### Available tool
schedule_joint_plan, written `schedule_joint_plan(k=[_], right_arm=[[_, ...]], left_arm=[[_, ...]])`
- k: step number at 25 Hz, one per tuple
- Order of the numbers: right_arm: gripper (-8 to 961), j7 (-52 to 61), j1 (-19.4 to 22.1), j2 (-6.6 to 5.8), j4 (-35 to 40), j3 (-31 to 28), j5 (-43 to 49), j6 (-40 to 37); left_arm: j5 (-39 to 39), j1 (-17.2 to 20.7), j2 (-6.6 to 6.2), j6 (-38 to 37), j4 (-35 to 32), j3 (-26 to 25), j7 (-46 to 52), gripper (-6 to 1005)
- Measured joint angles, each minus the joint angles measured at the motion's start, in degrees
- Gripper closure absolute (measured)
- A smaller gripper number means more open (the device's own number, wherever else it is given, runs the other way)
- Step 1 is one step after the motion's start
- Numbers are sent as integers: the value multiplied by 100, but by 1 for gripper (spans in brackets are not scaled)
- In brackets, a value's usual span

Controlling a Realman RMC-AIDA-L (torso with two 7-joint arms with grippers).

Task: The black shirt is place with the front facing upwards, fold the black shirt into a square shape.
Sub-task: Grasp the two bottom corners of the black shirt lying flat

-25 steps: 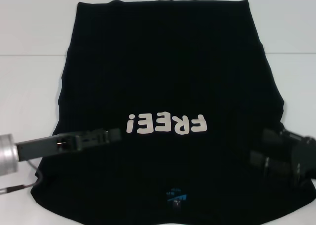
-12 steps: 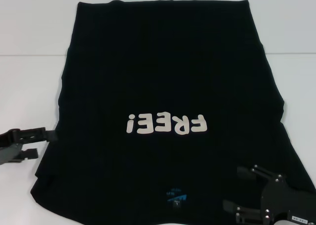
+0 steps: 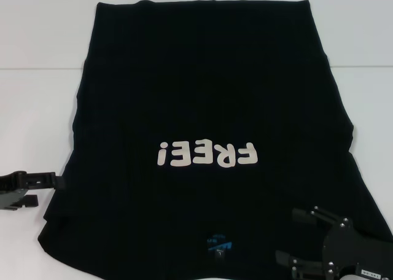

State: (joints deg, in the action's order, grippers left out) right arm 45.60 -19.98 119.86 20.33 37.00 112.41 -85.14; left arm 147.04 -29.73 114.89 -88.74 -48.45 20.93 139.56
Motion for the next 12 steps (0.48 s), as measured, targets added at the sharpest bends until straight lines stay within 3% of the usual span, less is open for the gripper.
schedule_joint_plan(k=[12], right_arm=[[7,8,-6,3,9,0,1,-27]], left_arm=[[94,-13,39,-95,49,392,-146,51]])
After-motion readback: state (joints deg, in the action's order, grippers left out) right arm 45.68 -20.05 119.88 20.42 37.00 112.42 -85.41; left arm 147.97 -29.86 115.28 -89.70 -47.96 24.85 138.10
